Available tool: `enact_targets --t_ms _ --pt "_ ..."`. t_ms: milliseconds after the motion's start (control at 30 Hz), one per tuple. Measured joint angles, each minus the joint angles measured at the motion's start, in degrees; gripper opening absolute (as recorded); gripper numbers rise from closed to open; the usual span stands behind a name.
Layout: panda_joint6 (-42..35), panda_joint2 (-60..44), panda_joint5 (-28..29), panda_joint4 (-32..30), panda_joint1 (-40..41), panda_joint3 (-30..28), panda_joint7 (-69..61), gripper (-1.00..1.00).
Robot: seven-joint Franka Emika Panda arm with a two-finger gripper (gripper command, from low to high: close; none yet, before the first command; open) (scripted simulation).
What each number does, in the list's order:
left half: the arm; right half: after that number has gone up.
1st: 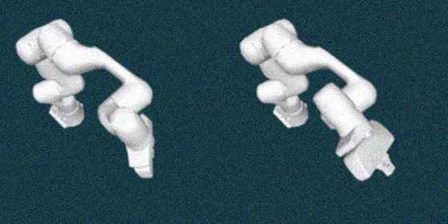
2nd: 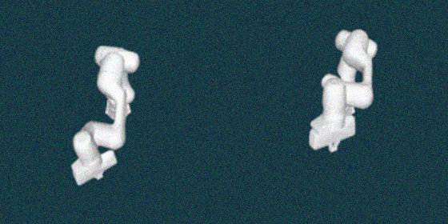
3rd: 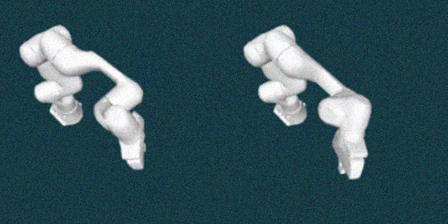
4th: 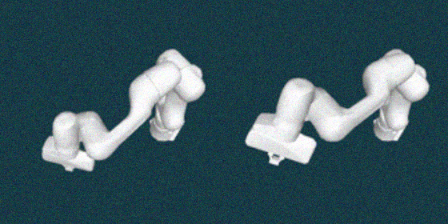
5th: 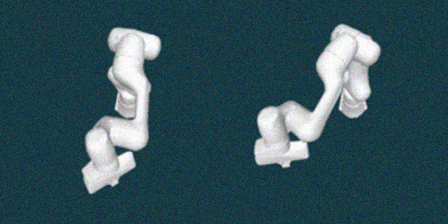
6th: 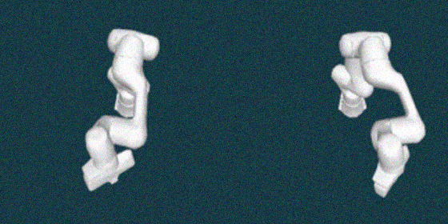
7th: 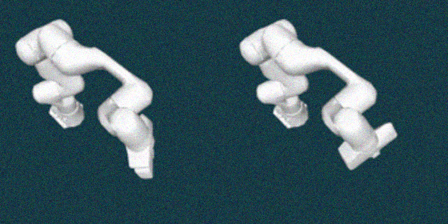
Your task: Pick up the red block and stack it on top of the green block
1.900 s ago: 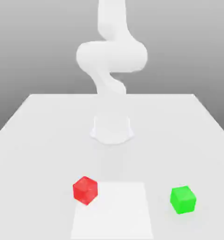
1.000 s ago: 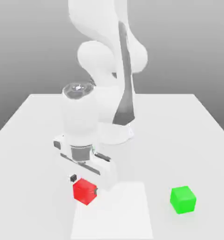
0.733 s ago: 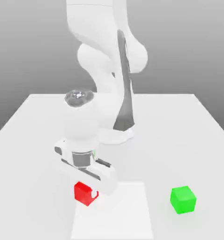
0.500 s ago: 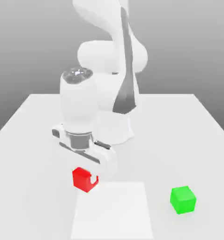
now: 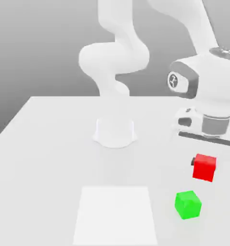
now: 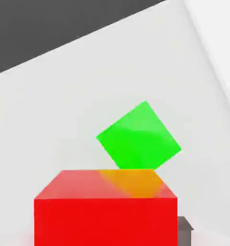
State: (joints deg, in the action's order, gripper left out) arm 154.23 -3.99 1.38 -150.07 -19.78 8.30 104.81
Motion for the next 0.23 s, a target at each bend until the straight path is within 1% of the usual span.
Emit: enact_targets --t_ms 100,133,233 --pt "5.04 -5.45 2.11 0.33 0.09 -1.18 1.84 -1.00" --pt "6.45 -6.97 2.64 0.38 -0.13 -1.51 2.23 1.00" --pt "6.46 -6.97 2.64 0.38 -0.13 -1.51 2.23 1.00"
